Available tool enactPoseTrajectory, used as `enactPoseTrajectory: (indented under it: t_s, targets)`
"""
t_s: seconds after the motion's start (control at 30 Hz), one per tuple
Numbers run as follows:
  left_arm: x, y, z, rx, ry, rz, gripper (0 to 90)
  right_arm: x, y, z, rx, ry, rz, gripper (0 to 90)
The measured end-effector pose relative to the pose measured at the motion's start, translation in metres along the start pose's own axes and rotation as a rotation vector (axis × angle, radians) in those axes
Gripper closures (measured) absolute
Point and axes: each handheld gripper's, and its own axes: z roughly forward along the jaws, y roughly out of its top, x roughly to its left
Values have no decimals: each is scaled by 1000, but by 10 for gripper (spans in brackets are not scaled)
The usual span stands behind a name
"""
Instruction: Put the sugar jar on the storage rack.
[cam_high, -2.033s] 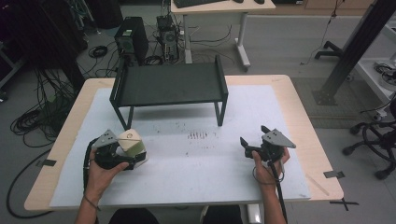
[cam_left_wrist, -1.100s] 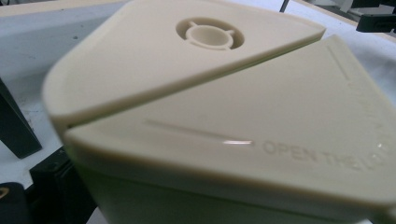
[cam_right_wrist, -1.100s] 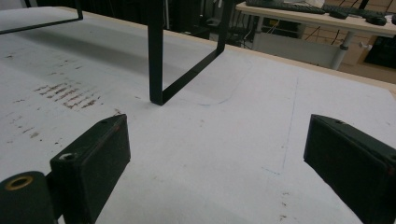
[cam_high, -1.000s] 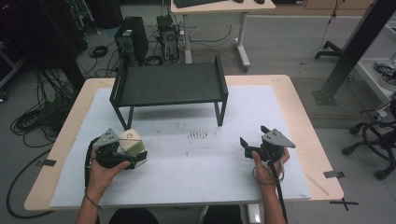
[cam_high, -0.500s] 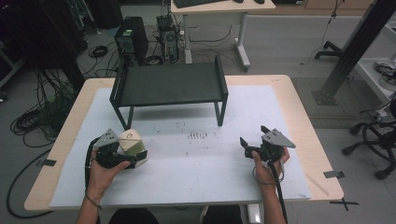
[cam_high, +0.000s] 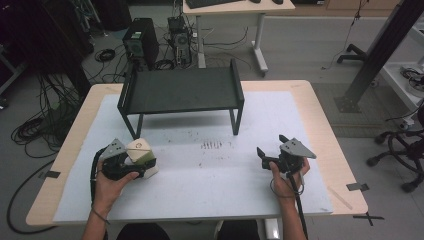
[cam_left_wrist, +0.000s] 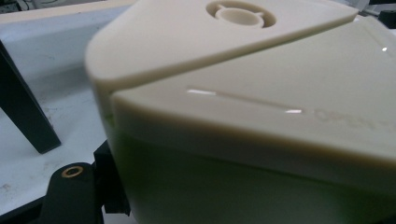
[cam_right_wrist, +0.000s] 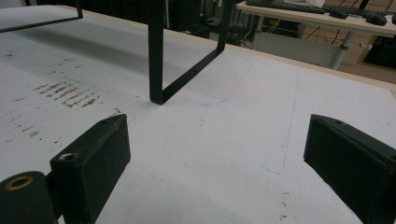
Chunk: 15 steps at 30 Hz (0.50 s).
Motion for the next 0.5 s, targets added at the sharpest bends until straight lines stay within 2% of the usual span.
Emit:
enactPoseTrajectory:
  t_s: [0.5]
  targets:
    - [2,-1,0,-13,-2,0,257,0,0,1,4,7,-2,72]
